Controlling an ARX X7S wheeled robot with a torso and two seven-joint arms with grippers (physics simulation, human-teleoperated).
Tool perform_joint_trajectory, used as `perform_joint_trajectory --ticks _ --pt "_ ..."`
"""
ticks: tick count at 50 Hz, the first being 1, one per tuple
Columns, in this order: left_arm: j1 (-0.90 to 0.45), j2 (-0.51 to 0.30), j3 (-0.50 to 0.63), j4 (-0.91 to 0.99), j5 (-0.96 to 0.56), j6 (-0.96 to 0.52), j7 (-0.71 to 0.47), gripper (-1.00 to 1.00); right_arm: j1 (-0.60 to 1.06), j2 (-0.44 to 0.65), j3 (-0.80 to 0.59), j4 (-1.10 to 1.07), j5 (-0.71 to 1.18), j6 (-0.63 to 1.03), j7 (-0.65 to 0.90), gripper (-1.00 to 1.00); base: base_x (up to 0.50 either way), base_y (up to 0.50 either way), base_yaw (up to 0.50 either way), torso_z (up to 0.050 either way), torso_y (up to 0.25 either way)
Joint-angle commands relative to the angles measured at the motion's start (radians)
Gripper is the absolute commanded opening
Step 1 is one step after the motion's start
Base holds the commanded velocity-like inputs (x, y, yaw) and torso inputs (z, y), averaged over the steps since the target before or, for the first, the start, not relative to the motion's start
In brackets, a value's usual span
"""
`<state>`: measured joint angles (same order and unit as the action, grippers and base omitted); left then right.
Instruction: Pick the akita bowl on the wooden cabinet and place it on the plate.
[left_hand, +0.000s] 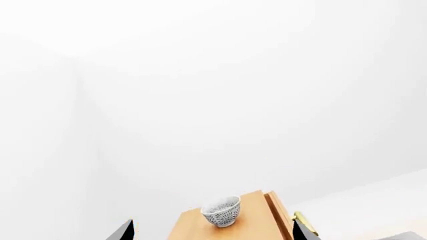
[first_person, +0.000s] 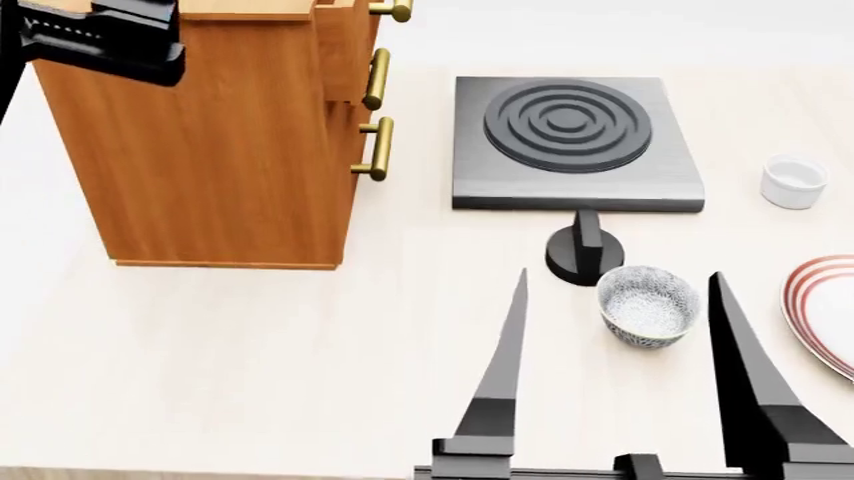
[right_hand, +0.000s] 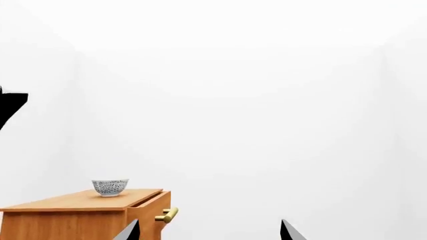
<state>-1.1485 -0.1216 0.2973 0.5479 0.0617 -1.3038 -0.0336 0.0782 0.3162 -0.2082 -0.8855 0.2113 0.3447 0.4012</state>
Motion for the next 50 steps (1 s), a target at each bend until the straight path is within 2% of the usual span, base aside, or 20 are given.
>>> perform_joint_trajectory --ticks 1,17,20,23,30,34,40,50 --pt "-0.044 -0.012 -0.004 0.037 -0.011 -0.049 0.012 1.0 -0.006 0.006 0.003 0.009 0.007 -0.019 0.006 1.0 0.0 0.0 0.0 0.0 -0.25" --pt "-0.101 0.009 -0.011 0.102 -0.014 -0.114 0.001 1.0 -0.007 0.014 -0.004 0.015 0.009 -0.03 0.015 1.0 0.0 0.0 0.0 0.0 -0.25" --pt "-0.136 0.05 -0.074 0.092 -0.018 -0.16 -0.004 1.0 -0.01 0.016 -0.005 0.018 0.009 -0.033 0.016 1.0 0.0 0.0 0.0 0.0 0.0" --pt "-0.176 0.038 -0.046 0.07 -0.01 -0.162 -0.014 1.0 -0.009 0.018 -0.004 0.016 0.011 -0.031 0.019 1.0 0.0 0.0 0.0 0.0 0.0" --pt "-0.289 0.035 0.005 -0.123 -0.007 -0.191 -0.024 1.0 -0.01 0.022 -0.004 0.016 0.016 -0.039 0.02 1.0 0.0 0.0 0.0 0.0 0.0" --pt "-0.296 0.037 0.034 -0.172 -0.003 -0.159 -0.038 1.0 -0.003 0.028 -0.004 0.014 0.017 -0.013 0.027 1.0 0.0 0.0 0.0 0.0 0.0" --pt "-0.32 0.066 0.0 -0.256 -0.028 -0.127 -0.028 1.0 -0.008 0.036 -0.019 0.023 0.003 -0.033 0.02 1.0 0.0 0.0 0.0 0.0 0.0" --pt "-0.463 0.093 -0.037 -0.504 -0.07 -0.039 -0.016 1.0 -0.006 0.048 -0.029 0.017 0.002 -0.033 0.016 1.0 0.0 0.0 0.0 0.0 0.0"
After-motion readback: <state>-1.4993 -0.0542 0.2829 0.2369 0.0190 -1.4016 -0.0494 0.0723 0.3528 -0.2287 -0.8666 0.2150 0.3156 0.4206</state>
